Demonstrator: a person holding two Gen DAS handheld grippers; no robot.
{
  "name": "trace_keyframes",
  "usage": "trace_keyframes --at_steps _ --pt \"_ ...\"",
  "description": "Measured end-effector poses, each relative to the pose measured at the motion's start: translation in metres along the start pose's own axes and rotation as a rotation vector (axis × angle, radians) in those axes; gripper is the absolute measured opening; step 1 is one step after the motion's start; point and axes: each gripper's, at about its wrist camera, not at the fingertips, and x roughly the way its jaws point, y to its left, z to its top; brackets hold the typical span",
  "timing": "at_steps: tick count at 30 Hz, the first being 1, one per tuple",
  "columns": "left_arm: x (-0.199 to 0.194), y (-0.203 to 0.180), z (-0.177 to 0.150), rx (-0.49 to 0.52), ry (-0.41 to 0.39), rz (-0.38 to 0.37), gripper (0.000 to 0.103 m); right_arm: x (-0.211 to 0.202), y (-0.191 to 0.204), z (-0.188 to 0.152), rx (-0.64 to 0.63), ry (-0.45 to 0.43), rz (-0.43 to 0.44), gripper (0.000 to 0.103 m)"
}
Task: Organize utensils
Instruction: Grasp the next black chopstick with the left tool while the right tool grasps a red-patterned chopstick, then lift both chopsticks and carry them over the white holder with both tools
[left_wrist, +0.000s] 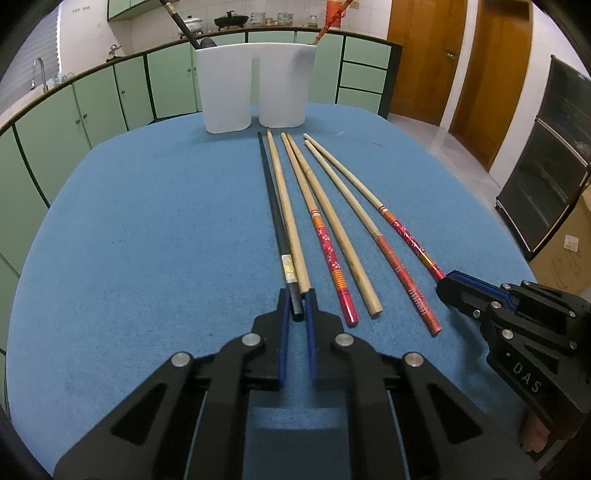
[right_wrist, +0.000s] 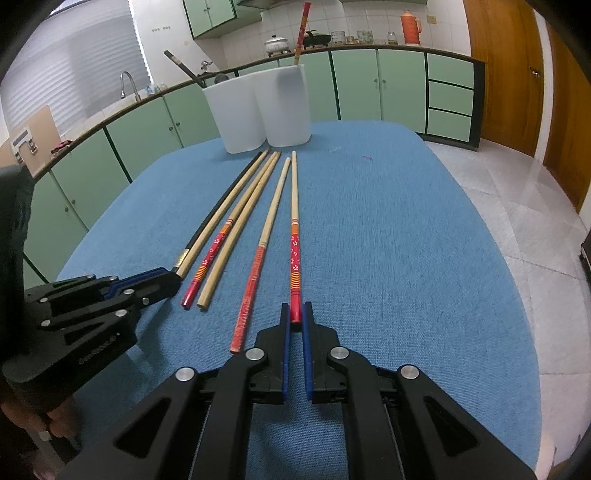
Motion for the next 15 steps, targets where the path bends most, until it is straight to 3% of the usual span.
trace_keyframes --at_steps 8,15 --pt "-0.004 0.004 -0.001 -0.022 -0.003 -0.024 0.006 0.0 0.0 0.001 -0.002 -0.002 -0.003 0.006" --pt "-0.034 0.014 0.005 0.007 -0.074 0.005 0.006 -0.014 0.004 0.004 -0.031 -0.042 -0.026 0.006"
